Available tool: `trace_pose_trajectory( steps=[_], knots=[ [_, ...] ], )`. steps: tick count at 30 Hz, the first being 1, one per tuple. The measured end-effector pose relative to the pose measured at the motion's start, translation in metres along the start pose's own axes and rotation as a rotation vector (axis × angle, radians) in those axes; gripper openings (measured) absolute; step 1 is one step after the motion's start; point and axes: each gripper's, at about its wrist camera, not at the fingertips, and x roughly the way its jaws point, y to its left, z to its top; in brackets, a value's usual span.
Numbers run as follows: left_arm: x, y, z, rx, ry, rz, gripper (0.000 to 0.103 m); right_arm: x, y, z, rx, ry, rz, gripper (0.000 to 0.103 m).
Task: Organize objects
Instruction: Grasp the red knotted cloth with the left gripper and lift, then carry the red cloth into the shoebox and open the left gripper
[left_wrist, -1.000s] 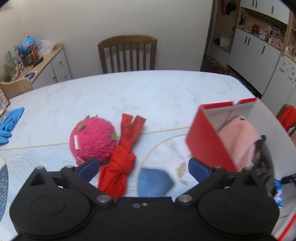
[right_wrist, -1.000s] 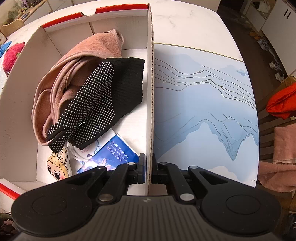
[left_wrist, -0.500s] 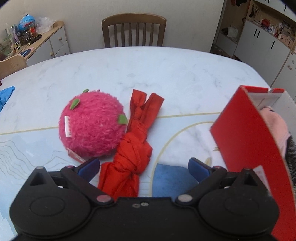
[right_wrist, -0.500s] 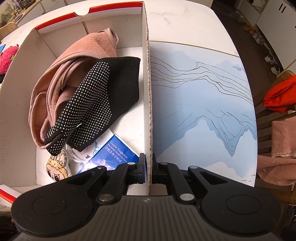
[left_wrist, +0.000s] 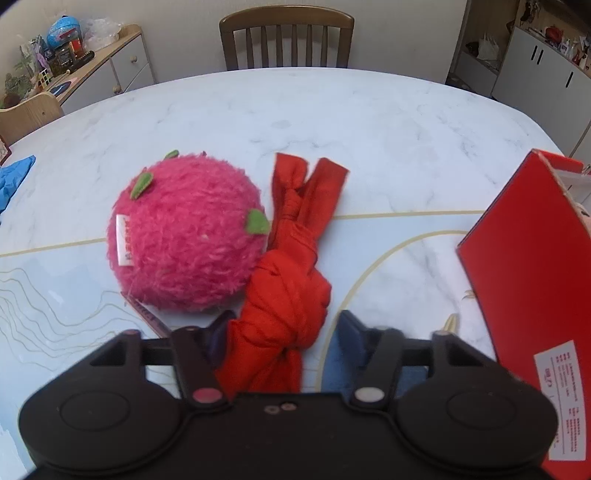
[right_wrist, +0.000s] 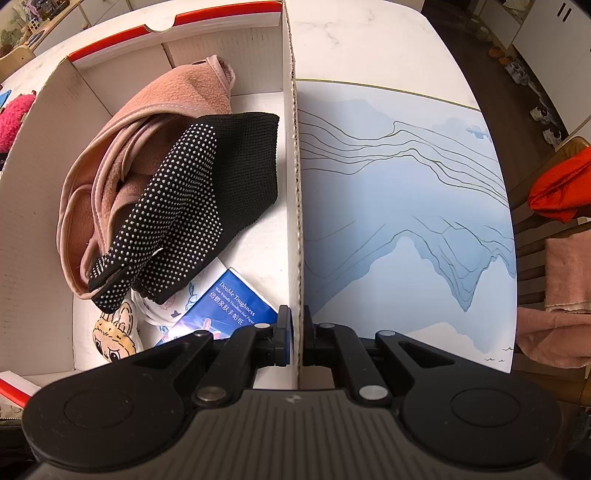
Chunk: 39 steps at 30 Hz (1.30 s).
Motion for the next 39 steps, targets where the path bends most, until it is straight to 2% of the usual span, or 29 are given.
trace_pose_trajectory(
  steps=[2, 7, 29, 35, 39],
  knots=[
    [-0.001, -0.002, 0.001, 0.003, 0.001, -0.004, 0.037, 0.0, -0.001, 0.0, 0.001, -0.001, 0.002, 0.004],
    [-0.007, -0.01, 0.0, 0.027, 0.009, 0.004, 0.03, 0.001, -0.002, 0.0, 0.006, -0.004, 0.007, 0.004],
    [-0.138, -0.07, -0.025, 0.035, -0.103, -0.152, 0.029, -0.001, -0.002, -0.003, -0.018, -0.053, 0.03, 0.003],
    [-0.165, -0.105, -0.026, 0.083, -0.125, -0.188, 0.029, -0.003, -0.004, -0.004, -0.019, -0.06, 0.043, 0.003],
    [-0.168, -0.131, -0.027, 0.125, -0.129, -0.219, 0.029, -0.007, -0.005, -0.005, -0.016, -0.071, 0.052, 0.003]
  ],
)
